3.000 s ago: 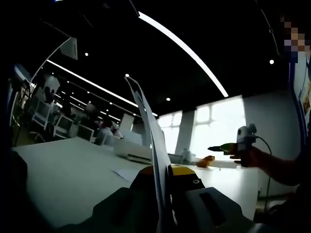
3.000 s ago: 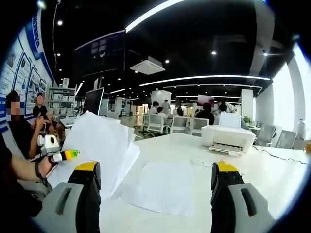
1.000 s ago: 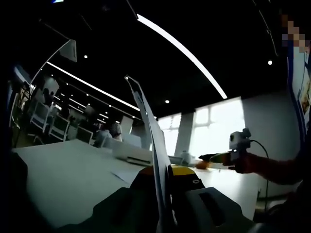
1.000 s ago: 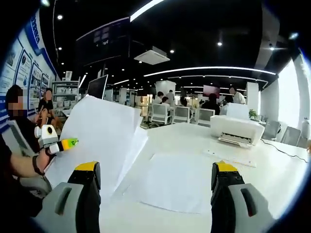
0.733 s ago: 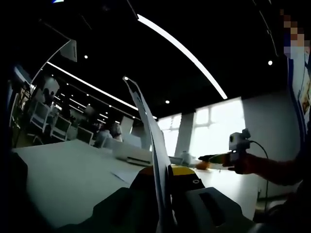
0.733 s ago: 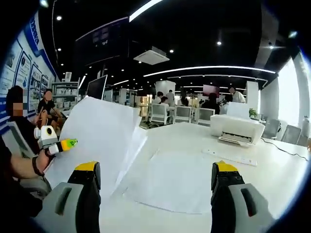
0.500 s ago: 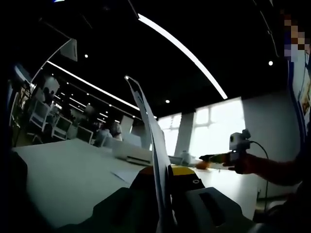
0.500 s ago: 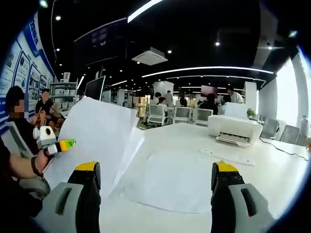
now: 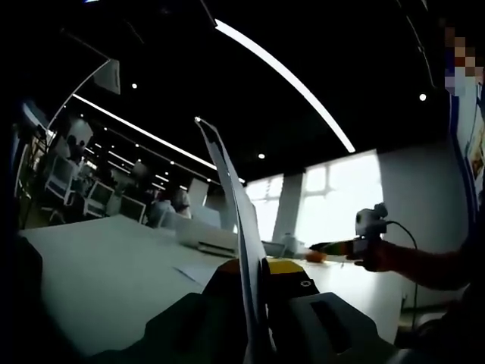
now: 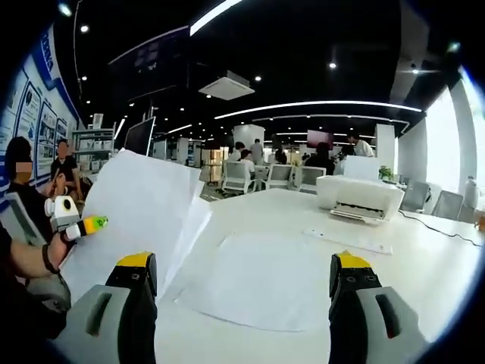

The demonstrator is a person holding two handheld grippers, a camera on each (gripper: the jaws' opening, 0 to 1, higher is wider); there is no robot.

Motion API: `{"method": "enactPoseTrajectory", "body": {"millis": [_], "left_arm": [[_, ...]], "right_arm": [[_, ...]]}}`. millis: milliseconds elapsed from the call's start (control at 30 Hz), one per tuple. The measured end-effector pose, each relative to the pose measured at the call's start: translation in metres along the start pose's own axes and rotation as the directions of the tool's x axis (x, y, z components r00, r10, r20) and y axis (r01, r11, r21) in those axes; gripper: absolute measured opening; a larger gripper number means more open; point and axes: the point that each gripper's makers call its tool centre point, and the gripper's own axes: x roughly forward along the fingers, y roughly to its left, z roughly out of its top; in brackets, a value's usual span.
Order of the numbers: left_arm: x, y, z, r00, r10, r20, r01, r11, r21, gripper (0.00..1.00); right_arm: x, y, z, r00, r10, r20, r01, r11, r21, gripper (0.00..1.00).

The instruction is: Organize the stack of printing papers by aligning and flattening the scattered papers on the table

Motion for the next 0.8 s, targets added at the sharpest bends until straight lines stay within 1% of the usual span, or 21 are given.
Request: {"method": "enactPoseTrajectory", "body": {"millis": [200, 367, 433, 500, 600, 700, 800], "left_arm": [[0.0, 0.0, 0.0, 1.0, 0.0, -0.001, 0.0, 1.0, 0.0, 0.07], [-0.001, 0.0, 0.001, 1.0, -0.001, 0.008, 0.001, 1.0, -0.007, 0.07], [-0.001, 0.0, 0.001, 1.0, 0.001, 0.007, 0.0, 1.0, -0.008, 0.07], [-0.001, 0.0, 0.002, 1.0, 0.0, 0.009, 0.0, 1.0, -0.003, 0.07], [0.0, 0.001, 0.002, 1.0, 0.002, 0.011, -0.002, 1.0, -0.002, 0.07], [0.0, 0.001, 0.002, 1.0, 0.0, 0.01, 0.0, 1.0, -0.001, 0.07], [0.0, 0.001, 0.002, 1.0, 0.002, 0.01, -0.002, 1.0, -0.002, 0.07]], "right_arm": [[0.006, -0.011, -0.009, 1.0, -0.021, -0.015, 0.021, 1.0, 0.017, 0.9], [0.008, -0.015, -0.016, 0.999, -0.037, -0.032, 0.038, 0.999, 0.023, 0.9], [0.008, -0.014, -0.016, 0.998, -0.042, -0.037, 0.043, 0.999, 0.023, 0.9], [0.007, -0.009, -0.013, 0.999, -0.035, -0.032, 0.036, 0.999, 0.011, 0.9], [0.01, -0.011, -0.013, 0.998, -0.038, -0.04, 0.038, 0.999, 0.004, 0.9], [0.015, -0.01, -0.016, 0.999, -0.036, -0.041, 0.037, 0.999, 0.027, 0.9], [0.018, -0.009, -0.024, 0.998, -0.032, -0.053, 0.033, 0.999, 0.03, 0.9]]}}
